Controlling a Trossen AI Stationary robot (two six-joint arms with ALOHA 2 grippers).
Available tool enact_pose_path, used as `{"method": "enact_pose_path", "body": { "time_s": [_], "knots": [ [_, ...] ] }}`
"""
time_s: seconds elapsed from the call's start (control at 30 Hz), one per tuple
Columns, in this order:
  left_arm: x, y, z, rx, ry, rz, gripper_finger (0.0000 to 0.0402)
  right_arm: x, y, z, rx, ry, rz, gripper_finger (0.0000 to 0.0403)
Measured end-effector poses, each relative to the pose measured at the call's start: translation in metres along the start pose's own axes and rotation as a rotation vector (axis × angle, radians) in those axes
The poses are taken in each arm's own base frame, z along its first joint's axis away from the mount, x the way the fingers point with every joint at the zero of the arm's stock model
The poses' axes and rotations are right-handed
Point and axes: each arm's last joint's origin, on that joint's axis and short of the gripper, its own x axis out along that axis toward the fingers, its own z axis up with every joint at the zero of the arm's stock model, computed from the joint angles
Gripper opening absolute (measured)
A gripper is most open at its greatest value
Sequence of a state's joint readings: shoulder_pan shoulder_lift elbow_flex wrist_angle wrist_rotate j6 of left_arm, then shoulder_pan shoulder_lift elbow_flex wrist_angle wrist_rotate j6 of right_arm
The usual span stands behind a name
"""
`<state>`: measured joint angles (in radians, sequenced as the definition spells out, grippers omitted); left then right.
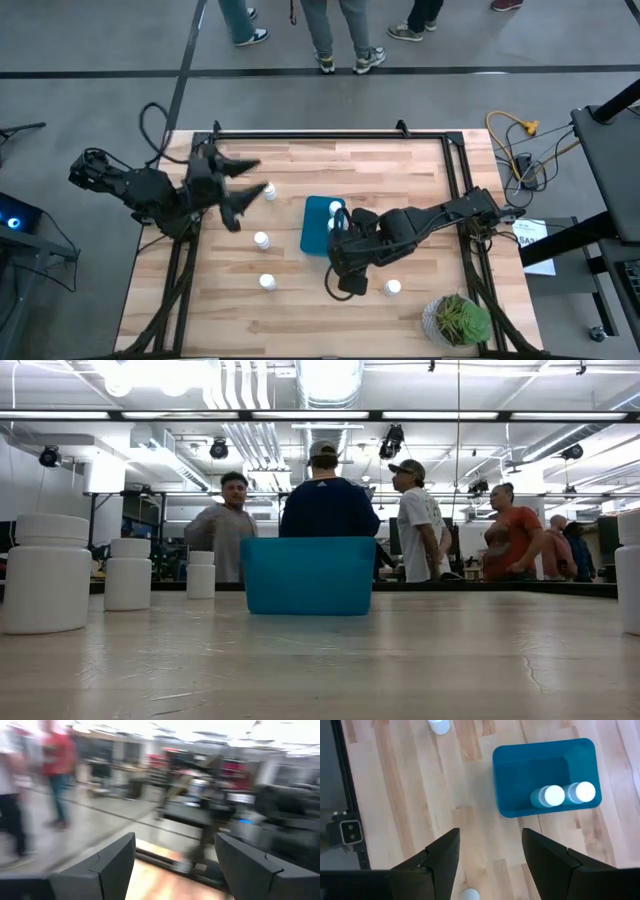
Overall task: Pick and place pill bottles into a basket
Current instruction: Put the white medicine bottle into the container
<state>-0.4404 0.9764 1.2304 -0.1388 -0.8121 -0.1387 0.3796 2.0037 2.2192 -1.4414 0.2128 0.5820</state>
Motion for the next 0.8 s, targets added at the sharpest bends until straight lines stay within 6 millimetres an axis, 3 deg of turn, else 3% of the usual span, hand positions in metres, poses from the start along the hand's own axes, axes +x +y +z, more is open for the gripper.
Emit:
{"method": "enact_pose_path", "body": {
  "time_s": [0.23,0.6,0.8],
  "knots": [
    [0.003,-0.021,-0.011,-0.156,0.119,-0.366,0.0256,-0.012,0.016,-0.013,-0.055,-0.012,0.032,0.0206],
    [-0.002,-0.049,-0.02,-0.271,0.16,-0.5,0.0256,-0.023,0.045,-0.041,-0.152,-0.018,0.044,0.0206],
    [-0.004,-0.051,-0.018,-0.289,0.135,-0.474,0.0256,-0.025,0.056,-0.063,-0.169,0.009,-0.027,0.0206]
  ]
}}
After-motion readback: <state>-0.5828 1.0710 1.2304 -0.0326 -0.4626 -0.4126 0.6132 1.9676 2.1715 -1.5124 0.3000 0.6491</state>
